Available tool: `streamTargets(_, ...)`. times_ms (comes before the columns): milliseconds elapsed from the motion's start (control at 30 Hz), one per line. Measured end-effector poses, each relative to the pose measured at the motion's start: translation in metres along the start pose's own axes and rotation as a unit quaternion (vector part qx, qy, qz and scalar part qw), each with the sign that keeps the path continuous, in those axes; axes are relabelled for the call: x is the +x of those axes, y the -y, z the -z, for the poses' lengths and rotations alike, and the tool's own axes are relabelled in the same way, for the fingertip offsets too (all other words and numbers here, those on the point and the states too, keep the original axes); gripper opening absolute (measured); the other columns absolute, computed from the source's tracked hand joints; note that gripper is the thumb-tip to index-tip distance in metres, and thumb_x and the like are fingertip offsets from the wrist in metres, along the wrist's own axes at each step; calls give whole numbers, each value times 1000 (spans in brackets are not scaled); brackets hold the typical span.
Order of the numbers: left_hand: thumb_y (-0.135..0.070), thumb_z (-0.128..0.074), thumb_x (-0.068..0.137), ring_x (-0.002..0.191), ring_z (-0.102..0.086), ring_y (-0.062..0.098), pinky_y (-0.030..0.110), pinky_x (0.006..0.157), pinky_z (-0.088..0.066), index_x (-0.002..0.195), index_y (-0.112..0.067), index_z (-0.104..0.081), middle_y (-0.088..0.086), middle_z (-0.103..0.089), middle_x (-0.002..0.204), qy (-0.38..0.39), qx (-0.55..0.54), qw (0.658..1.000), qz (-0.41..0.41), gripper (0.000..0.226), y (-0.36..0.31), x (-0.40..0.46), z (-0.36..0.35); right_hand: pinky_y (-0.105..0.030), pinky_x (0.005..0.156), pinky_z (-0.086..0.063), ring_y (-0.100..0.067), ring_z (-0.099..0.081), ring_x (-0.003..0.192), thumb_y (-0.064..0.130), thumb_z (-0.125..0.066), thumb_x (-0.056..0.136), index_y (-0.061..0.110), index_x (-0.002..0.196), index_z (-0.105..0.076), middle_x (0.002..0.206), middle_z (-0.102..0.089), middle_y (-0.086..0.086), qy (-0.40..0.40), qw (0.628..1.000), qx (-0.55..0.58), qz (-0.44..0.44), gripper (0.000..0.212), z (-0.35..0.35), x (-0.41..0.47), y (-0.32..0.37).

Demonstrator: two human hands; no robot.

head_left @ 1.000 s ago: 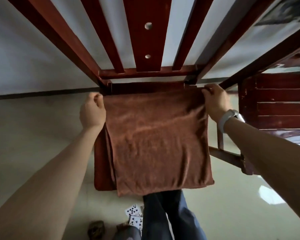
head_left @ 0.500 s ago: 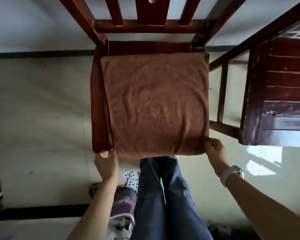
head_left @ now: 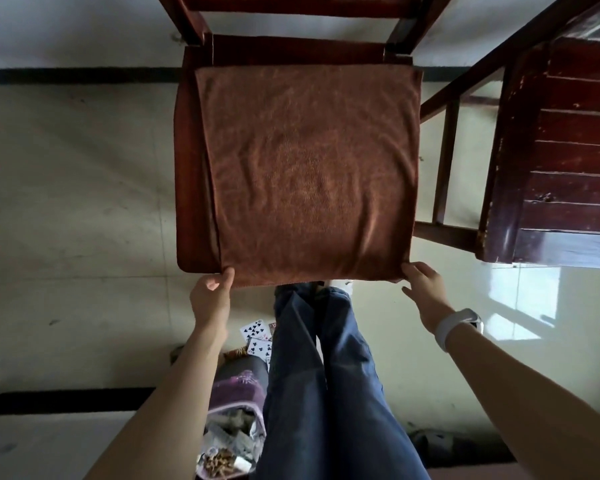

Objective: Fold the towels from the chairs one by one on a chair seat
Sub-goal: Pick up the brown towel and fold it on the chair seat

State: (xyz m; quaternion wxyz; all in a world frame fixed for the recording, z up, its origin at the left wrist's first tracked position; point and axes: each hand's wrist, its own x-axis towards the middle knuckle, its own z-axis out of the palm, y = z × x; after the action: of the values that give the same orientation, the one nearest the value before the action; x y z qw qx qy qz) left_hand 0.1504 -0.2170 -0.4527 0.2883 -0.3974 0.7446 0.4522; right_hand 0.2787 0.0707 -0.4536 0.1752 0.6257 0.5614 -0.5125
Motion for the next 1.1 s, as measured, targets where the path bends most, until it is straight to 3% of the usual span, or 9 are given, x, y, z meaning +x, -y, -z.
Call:
streamTargets(67,-24,-62,87,91,-54,16,32,87,-44,85,-11,-55,0,-56,88,-1,-18,1000,-4,15,2,-1,1,-42,84,-43,-26,-53,84,20,-48,89,19,70,-54,72,-57,-2,0,1000,-16,5,20,-1,2,-1)
streamTargets(267,-24,-49,93,114,-48,21,40,102,-39,96,-17,-53,3,-53,118,110,-138,981,74,8,4,-7,-2,-31,66,-36,-27,-49,74,20,-46,91,1,80,-58,75,-56,-14,-17,994,-92,57,25,3,-3,-8)
streamTargets(400,-25,-40,97,119,-48,25,45,105,-38,131,-7,-37,9,-48,131,136,-245,953,118,38,0,-8,-7,-38,73,-44,-30,-55,74,17,-43,91,8,69,-57,66,-59,-11,-50,997,-28,49,28,11,-12,-12)
streamTargets(500,-24,-39,98,122,-45,28,41,102,-38,131,-5,-35,13,-46,132,132,-215,961,115,39,-2,-13,-12,-41,80,-47,-24,-57,74,16,-44,92,14,67,-58,68,-61,-6,-39,998,30,34,29,15,-20,-11)
streamTargets(633,-28,-43,96,116,-49,24,40,101,-38,113,-10,-44,9,-50,124,134,-101,984,65,25,0,-19,-11,-51,93,-45,-21,-50,84,13,-44,90,18,70,-60,84,-58,-12,-12,1000,15,17,26,15,-23,-7)
streamTargets(733,-24,-48,94,109,-56,26,43,96,-45,92,-15,-46,10,-53,116,108,-98,989,9,9,2,-22,-6,-43,92,-45,-21,-49,90,11,-44,90,17,78,-60,91,-58,-10,8,999,44,-4,21,10,-21,-3)
streamTargets(833,-27,-48,93,101,-60,24,37,80,-53,101,-17,-44,8,-54,112,111,-53,988,-90,13,4,-23,0,-37,84,-41,-20,-48,81,9,-45,90,16,74,-57,76,-53,-5,37,998,48,-13,22,2,-18,1)
streamTargets(933,-28,-47,93,77,-65,6,23,66,-56,112,-23,-42,-7,-57,101,149,9,976,-156,21,3,-22,3,-37,79,-41,-23,-48,83,8,-44,90,11,83,-58,80,-54,-8,35,999,29,-1,15,-3,-16,3)
streamTargets(1100,-19,-48,94,57,-44,5,20,52,-37,112,-24,-53,-9,-54,82,157,1,984,-88,19,-8,-15,3,-47,81,-48,-27,-49,78,8,-44,88,1,83,-58,77,-53,-13,8,998,-42,36,17,-4,-16,2)
